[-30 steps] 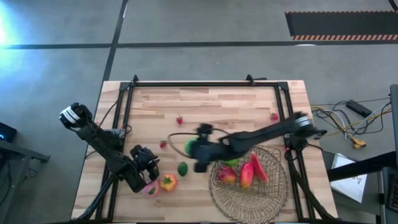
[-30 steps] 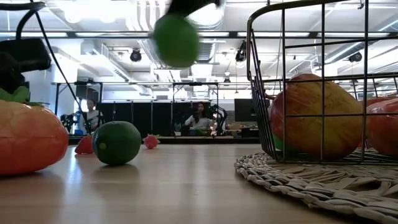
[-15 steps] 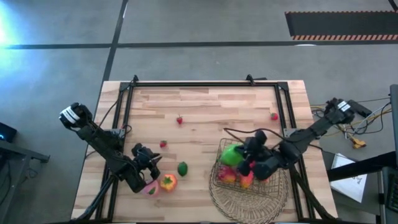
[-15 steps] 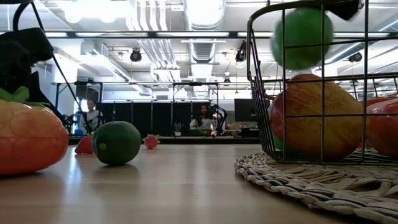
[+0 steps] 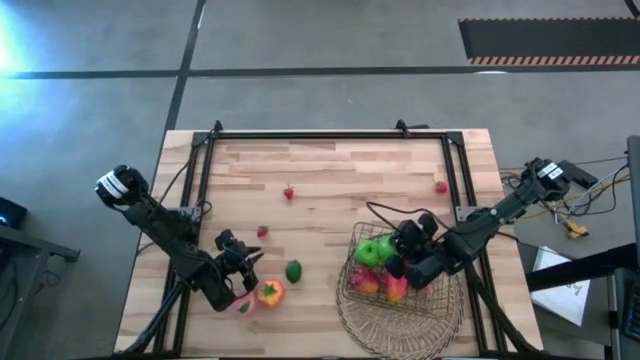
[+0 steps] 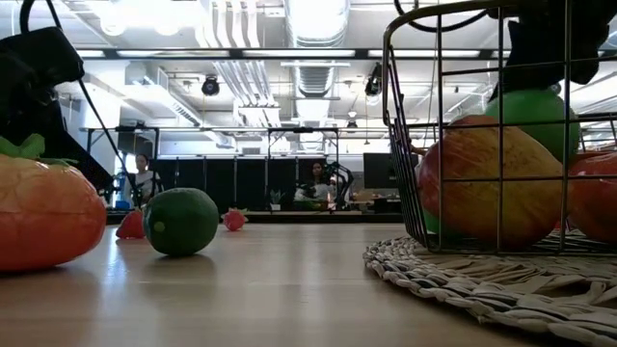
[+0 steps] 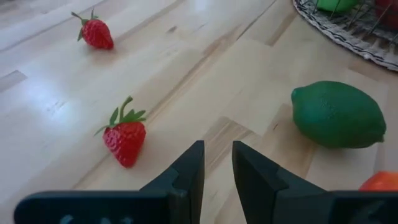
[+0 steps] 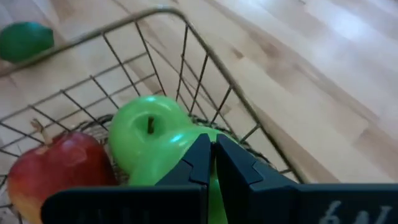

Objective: Build produce basket
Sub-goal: Put the green apple into the wire basket

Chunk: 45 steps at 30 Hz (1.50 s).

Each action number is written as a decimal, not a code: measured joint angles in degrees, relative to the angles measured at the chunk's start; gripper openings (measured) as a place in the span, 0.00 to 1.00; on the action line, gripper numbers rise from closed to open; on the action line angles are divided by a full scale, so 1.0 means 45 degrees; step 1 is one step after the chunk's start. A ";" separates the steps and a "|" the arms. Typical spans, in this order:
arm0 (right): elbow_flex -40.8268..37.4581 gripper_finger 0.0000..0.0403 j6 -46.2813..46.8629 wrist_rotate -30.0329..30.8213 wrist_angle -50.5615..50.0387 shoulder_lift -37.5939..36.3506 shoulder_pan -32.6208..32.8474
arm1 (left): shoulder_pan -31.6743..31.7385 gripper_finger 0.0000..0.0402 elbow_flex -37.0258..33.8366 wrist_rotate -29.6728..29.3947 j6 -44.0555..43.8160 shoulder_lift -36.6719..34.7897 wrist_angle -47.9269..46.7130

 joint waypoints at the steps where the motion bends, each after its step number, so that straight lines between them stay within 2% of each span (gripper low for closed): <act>1: 0.0087 0.02 -0.0150 -0.0106 0.0004 0.0171 0.0000 | 0.0000 0.16 0.0000 0.0000 0.0046 0.0000 0.0022; 8: 0.0749 0.02 -0.1122 -0.0167 -0.0015 0.1701 0.0000 | -0.0010 0.16 0.0000 0.0005 0.0137 0.0000 0.0050; 16: 0.1751 0.02 -0.1313 0.0055 -0.0007 0.3320 0.0229 | -0.0165 0.16 0.0000 0.0005 0.0335 0.0000 0.0065; 21: 0.2407 0.02 -0.1066 0.1572 -0.0330 0.3929 0.0976 | -0.0372 0.16 0.0000 0.0003 0.0453 0.0000 0.0135; 24: 0.2275 0.02 -0.0242 0.3096 -0.0373 0.4032 0.1526 | -0.0416 0.16 0.0000 -0.0013 0.0435 0.0000 0.0169; 26: 0.1962 0.02 0.0689 0.3463 -0.0587 0.4059 0.1700 | -0.0416 0.16 0.0000 -0.0109 0.0440 0.0000 0.0194; 30: 0.1075 0.02 0.2875 0.3564 -0.0629 0.4079 0.1744 | -0.0413 0.16 0.0000 -0.0316 0.0453 0.0000 0.0203; 34: 0.0526 0.02 0.4172 0.3553 -0.0583 0.4080 0.1749 | -0.0413 0.16 0.0000 -0.0316 0.0448 0.0000 0.0201; 41: 0.0410 0.02 0.4428 0.3339 -0.0527 0.4079 0.1736 | -0.0403 0.16 0.0000 -0.0316 0.0448 0.0000 0.0208; 45: 0.0410 0.08 0.4283 0.2675 -0.0541 0.4077 0.1690 | -0.0403 0.16 0.0000 -0.0311 0.0448 0.0000 0.0218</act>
